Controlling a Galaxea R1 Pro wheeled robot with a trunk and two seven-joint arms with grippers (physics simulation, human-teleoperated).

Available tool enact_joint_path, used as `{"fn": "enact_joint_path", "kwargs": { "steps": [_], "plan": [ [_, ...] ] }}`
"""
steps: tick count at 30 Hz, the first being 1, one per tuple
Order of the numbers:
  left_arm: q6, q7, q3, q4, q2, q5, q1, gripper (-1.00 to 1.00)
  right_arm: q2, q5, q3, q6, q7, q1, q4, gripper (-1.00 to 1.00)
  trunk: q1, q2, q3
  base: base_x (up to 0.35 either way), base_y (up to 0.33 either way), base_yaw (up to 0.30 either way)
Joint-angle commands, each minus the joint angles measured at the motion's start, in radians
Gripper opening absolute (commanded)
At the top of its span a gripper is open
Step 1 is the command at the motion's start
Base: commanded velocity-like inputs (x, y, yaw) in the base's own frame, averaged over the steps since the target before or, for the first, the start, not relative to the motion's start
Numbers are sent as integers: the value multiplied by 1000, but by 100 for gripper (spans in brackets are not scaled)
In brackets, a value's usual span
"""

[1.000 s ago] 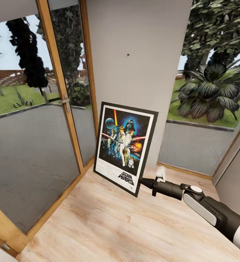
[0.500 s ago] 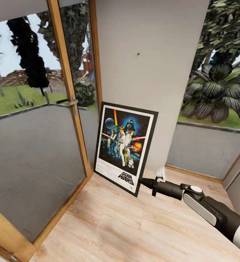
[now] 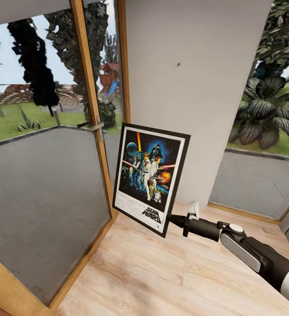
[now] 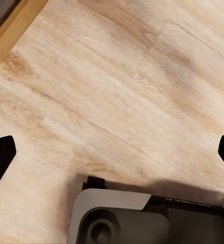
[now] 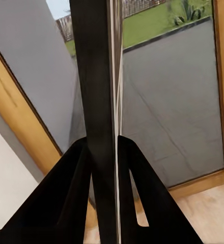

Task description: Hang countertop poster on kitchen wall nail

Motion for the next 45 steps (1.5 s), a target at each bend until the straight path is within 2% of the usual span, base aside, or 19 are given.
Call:
{"fn": "enact_joint_path", "kwargs": {
  "steps": [1,6,24,40,45],
  "plan": [
    [0,-6,2,-1,0,6,0,100,-1,-12,5,1,3,-2,0,-100,1,-2,-2,176,309,-201],
    [0,-5,3,-2,0,5,-1,100,-1,-12,5,1,3,-2,0,-100,1,-2,-2,138,204,-254],
    [0,-5,4,-2,0,4,0,100,-1,-12,5,1,4,-2,0,-100,1,-2,-2,4,5,-288],
    [0,-6,3,-1,0,3,0,100,-1,-13,4,-1,4,-2,0,-100,1,-2,-2,258,131,-27],
    [0,-6,3,-1,0,3,-1,100,-1,-12,5,1,4,-2,0,-100,1,-2,-2,267,219,-192]
  ]
}}
